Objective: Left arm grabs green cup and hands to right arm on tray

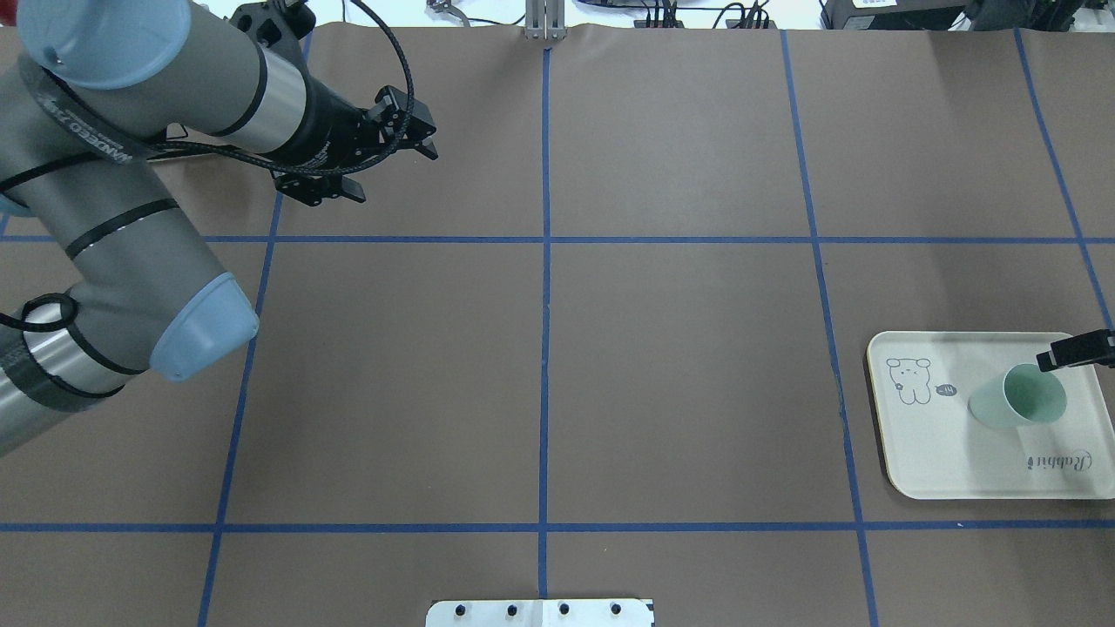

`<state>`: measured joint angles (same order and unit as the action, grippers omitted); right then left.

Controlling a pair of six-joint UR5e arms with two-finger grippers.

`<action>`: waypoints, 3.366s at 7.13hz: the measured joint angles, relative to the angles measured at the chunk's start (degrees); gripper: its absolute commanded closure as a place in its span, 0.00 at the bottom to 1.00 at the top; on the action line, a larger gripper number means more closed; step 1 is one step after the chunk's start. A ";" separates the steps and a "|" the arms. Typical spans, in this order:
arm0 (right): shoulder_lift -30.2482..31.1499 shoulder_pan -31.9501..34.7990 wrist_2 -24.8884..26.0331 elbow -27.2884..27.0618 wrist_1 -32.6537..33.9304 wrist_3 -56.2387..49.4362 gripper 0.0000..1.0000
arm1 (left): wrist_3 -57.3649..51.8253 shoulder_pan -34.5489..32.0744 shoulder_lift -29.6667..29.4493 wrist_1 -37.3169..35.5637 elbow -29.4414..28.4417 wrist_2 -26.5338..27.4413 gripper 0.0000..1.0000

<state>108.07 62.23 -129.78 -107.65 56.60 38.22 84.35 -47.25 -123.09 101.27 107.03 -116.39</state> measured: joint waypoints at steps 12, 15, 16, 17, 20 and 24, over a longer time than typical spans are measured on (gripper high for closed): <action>-14.55 13.24 -0.30 0.97 22.32 -16.48 0.00 | -87.21 -35.98 36.64 -17.98 1.67 -16.56 0.00; -14.23 13.72 -0.33 1.14 22.31 -16.57 0.00 | -90.66 -43.29 38.27 -16.87 -5.66 -20.93 0.00; -13.81 13.75 -0.31 1.29 22.27 -16.67 0.00 | -90.16 -44.11 38.23 -16.66 -7.27 -22.19 0.00; -13.42 13.78 -0.31 1.62 22.26 -16.85 0.00 | -88.59 -44.37 37.92 -16.44 -8.51 -23.06 0.00; -12.85 15.28 -0.36 5.29 21.94 -17.91 0.00 | -83.07 -44.38 37.51 -14.52 -9.29 -23.21 0.00; -12.92 19.94 -4.71 8.05 22.22 -20.84 0.00 | -80.29 -44.07 37.41 -14.17 -9.53 -22.92 0.00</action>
<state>95.15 82.18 -134.49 -99.59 78.82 17.39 4.06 -91.32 -85.68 87.11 97.50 -139.31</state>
